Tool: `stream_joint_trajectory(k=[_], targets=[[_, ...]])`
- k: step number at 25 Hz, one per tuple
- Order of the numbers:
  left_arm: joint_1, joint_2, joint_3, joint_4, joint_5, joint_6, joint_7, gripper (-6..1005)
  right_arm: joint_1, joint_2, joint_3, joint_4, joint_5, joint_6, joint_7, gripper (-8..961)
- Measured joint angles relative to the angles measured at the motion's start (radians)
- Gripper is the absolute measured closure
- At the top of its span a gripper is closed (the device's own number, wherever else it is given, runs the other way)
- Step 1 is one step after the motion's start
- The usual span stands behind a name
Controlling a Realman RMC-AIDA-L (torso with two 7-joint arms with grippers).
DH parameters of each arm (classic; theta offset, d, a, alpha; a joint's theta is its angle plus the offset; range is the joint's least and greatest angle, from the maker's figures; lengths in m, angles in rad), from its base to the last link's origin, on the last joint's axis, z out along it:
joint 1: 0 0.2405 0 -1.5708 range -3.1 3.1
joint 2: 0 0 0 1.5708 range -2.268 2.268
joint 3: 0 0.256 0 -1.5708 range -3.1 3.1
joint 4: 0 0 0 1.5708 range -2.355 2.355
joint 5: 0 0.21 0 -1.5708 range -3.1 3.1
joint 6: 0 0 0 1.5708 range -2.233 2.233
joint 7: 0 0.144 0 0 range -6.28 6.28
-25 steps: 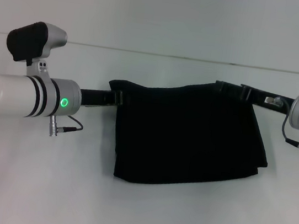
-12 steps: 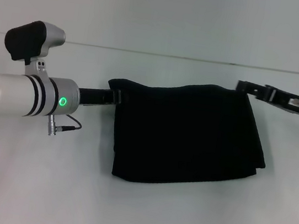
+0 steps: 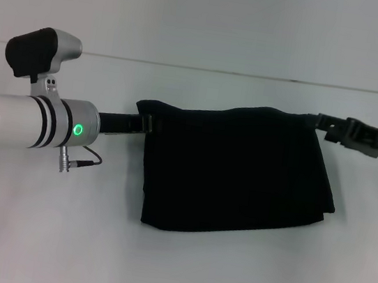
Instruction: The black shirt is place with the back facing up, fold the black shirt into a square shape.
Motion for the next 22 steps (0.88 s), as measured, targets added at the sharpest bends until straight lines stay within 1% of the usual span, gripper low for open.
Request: stream_joint_trajectory(k=[4,8,14,15,16,19,22], targets=[[0.001,0.001,0.0,0.001,0.006,0.005,0.001,956,0.022,0.01,-0.063,0.006,0.0,0.027,0.041,145],[0.002,0.002,0.0,0.001,0.007,0.022,0.01,956,0.048,0.027,-0.095,0.022,0.0,0.067,0.044,145],[-0.003,0.002,0.0,0.001,0.008,0.042,0.016,956,0.08,0.051,-0.112,0.039,0.001,0.11,0.038,145],[-0.005,0.002,0.0,0.001,0.008,0.044,0.018,957,0.088,0.06,-0.114,0.039,0.001,0.126,0.036,145],[-0.007,0.001,0.001,0.001,0.008,0.045,0.02,957,0.088,0.06,-0.114,0.039,0.001,0.126,0.036,145],[-0.018,-0.002,0.002,0.004,0.008,0.046,0.026,957,0.095,0.07,-0.121,0.039,0.001,0.151,0.035,145],[-0.029,-0.001,0.002,0.005,0.008,0.041,0.026,957,0.096,0.077,-0.123,0.039,0.003,0.17,0.027,145]])
